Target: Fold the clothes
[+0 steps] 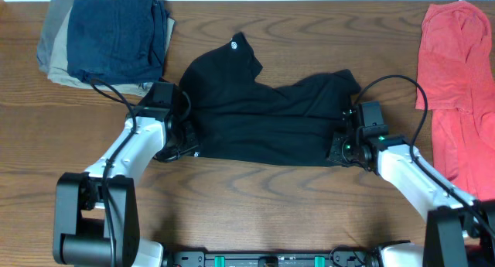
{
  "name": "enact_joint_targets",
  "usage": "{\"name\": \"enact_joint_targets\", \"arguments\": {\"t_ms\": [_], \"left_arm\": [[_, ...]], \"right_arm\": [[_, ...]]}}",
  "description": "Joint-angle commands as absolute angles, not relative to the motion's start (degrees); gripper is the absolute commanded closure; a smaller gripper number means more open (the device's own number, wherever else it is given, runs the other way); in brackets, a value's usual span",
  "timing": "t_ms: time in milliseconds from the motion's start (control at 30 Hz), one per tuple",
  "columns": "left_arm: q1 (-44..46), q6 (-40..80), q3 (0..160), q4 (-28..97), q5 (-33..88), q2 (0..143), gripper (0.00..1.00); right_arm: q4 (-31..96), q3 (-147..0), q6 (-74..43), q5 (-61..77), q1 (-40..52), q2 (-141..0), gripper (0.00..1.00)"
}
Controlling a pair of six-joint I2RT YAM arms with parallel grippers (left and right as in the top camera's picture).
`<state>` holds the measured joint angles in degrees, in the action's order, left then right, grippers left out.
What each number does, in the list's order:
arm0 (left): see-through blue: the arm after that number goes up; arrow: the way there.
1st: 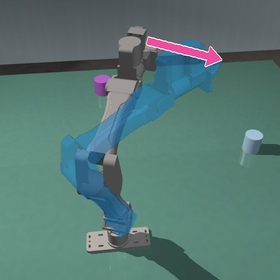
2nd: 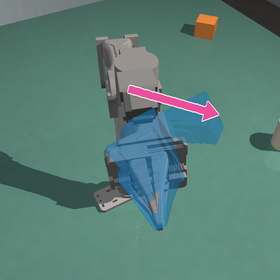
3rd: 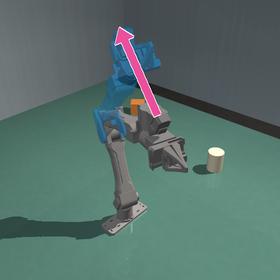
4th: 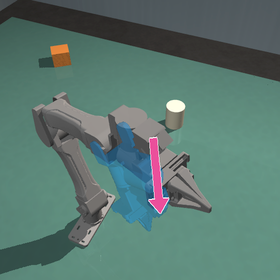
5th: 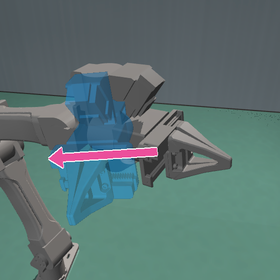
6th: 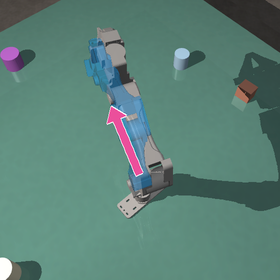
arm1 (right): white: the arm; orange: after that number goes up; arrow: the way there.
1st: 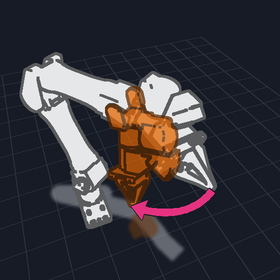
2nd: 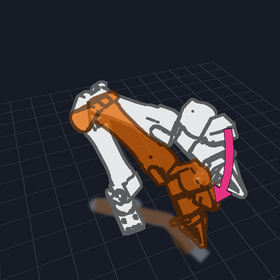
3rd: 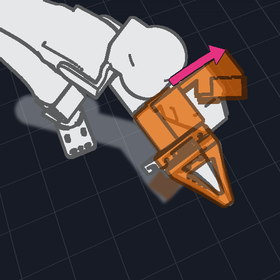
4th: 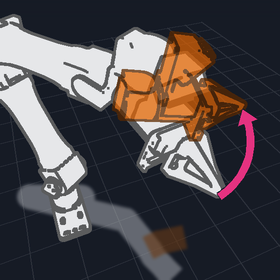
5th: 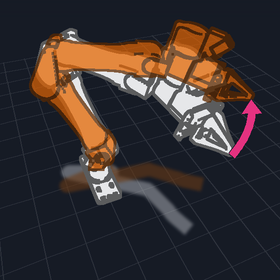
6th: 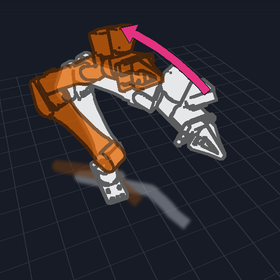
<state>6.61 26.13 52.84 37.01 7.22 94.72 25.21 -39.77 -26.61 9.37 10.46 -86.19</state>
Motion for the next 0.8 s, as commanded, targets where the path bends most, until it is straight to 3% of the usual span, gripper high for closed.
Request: {"name": "enact_joint_targets", "arguments": {"t_ms": [0,333,767], "left_arm": [[6.66,30.20,52.82,36.77,0.16,95.61,0.94],[6.66,38.61,52.82,36.75,-11.38,95.61,0.94],[3.81,38.92,52.82,34.96,-17.30,95.59,0.94]], "right_arm": [[24.64,-39.27,-29.71,5.78,10.79,-89.43,0.99],[25.78,-39.33,-32.10,1.67,7.68,-93.34,0.98],[30.39,-39.42,-33.23,0.19,1.89,-93.32,0.99]]}}
